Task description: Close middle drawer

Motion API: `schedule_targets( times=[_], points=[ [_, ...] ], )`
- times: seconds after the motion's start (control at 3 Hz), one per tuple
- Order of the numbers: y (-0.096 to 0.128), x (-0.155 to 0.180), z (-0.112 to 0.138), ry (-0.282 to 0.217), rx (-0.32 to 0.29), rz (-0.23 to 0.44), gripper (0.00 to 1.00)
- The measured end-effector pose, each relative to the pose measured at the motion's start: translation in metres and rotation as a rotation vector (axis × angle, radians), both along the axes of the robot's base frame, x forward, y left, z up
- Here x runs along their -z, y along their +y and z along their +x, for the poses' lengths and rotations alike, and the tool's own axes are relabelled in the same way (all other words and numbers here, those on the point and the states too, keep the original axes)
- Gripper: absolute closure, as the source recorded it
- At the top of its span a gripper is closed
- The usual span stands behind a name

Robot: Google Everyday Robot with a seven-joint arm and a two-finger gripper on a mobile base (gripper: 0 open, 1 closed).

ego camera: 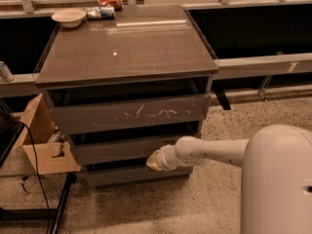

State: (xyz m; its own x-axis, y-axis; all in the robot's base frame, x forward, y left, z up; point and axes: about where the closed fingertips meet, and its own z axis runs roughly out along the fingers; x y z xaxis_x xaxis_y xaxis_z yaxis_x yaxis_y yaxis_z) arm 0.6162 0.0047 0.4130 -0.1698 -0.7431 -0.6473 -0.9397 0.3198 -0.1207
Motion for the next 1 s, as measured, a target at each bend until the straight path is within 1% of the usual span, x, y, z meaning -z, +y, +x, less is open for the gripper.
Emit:
schedule_targets(
  times=[0.33,0.67,1.0],
  points=[
    [0.0,0.0,0.0,0.0,0.0,0.0,0.13],
    [0.0001,0.0001,-0.0001,0.0,0.0,0.0,0.0],
    [0.0002,0.0001,-0.0001,0.0,0.0,0.0,0.0]
  ],
)
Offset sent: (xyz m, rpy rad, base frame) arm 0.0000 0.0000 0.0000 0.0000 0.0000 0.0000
